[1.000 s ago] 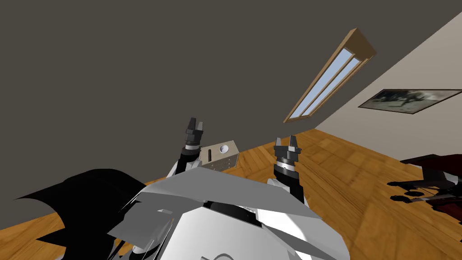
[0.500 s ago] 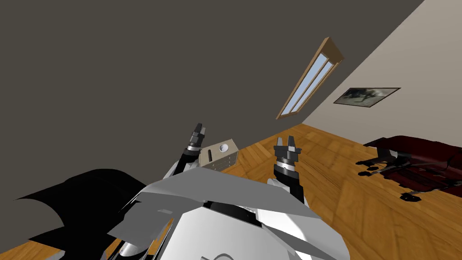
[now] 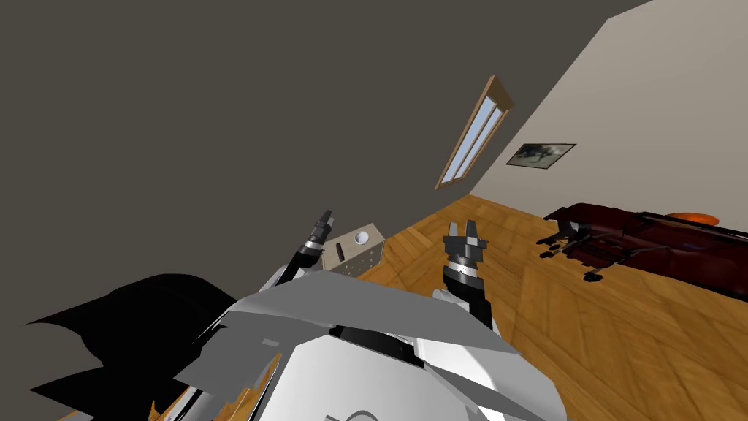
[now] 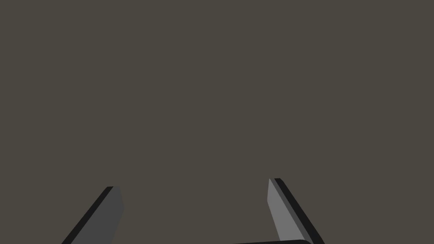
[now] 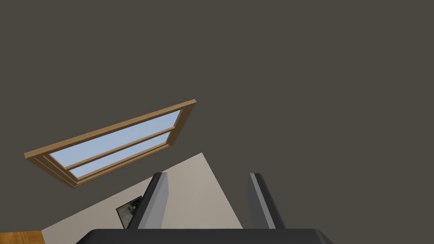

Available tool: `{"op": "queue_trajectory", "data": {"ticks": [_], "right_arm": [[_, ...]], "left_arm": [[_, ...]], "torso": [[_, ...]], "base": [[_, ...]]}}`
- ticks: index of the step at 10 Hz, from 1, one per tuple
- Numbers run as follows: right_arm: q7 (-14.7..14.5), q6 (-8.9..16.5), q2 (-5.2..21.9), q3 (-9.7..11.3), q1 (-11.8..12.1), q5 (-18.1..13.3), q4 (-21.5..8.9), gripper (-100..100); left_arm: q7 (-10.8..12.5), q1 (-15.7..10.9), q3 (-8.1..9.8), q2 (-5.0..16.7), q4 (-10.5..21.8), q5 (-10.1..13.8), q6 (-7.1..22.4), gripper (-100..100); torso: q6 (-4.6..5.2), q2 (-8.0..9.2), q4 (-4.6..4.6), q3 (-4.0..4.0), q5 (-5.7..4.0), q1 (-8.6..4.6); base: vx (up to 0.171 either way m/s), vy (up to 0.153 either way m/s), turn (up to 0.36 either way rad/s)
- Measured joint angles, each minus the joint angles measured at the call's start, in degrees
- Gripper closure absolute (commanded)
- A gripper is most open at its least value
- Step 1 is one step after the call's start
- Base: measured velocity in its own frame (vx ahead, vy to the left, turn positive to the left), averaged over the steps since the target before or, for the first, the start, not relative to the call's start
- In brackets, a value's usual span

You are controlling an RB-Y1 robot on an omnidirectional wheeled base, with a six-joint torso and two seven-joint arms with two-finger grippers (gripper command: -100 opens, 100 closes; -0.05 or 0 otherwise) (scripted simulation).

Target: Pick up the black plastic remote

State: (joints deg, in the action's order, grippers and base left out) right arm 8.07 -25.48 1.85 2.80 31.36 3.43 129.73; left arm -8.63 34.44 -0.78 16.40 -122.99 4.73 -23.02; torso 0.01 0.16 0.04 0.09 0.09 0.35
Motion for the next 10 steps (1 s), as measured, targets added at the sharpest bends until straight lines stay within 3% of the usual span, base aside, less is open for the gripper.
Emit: {"op": "queue_trajectory", "data": {"ticks": [1, 6, 7, 9, 10], "right_arm": [[0.0, 0.0, 0.0, 0.0, 0.0, 0.0, 0.0, 0], [0.0, 0.0, 0.0, 0.0, 0.01, 0.0, 0.0, 0], [0.0, 0.0, 0.0, 0.0, 0.0, 0.0, 0.0, 0], [0.0, 0.0, 0.0, 0.0, 0.01, 0.0, 0.0, 0], [0.0, 0.0, 0.0, 0.0, 0.01, 0.0, 0.0, 0]], "left_arm": [[-0.17, -0.42, -0.15, 1.17, 2.08, 0.98, 1.45, -100], [-0.68, 0.86, -0.85, 5.65, 6.31, 5.0, 9.14, -100], [-0.85, 0.86, -1.48, 6.92, 9.27, 6.18, 10.35, -100], [-1.23, 2.03, -2.03, 8.21, 9.92, 7.67, 13.22, -100], [-1.45, 2.18, -2.69, 9.36, 11.93, 8.94, 14.81, -100]], "torso": [[0.02, 0.02, 0.01, 0.01, 0.02, 0.08], [-0.01, -0.11, -0.02, -0.06, -0.01, -0.06], [0.0, -0.08, -0.02, -0.05, 0.0, 0.0], [-0.01, -0.16, -0.03, -0.08, -0.01, -0.06], [0.0, -0.17, -0.03, -0.09, 0.0, -0.02]], "base": [[-0.053, 0.063, -0.16], [-0.051, 0.058, -0.254], [-0.049, 0.059, -0.142], [-0.033, 0.046, -0.295], [-0.03, 0.046, -0.127]]}}
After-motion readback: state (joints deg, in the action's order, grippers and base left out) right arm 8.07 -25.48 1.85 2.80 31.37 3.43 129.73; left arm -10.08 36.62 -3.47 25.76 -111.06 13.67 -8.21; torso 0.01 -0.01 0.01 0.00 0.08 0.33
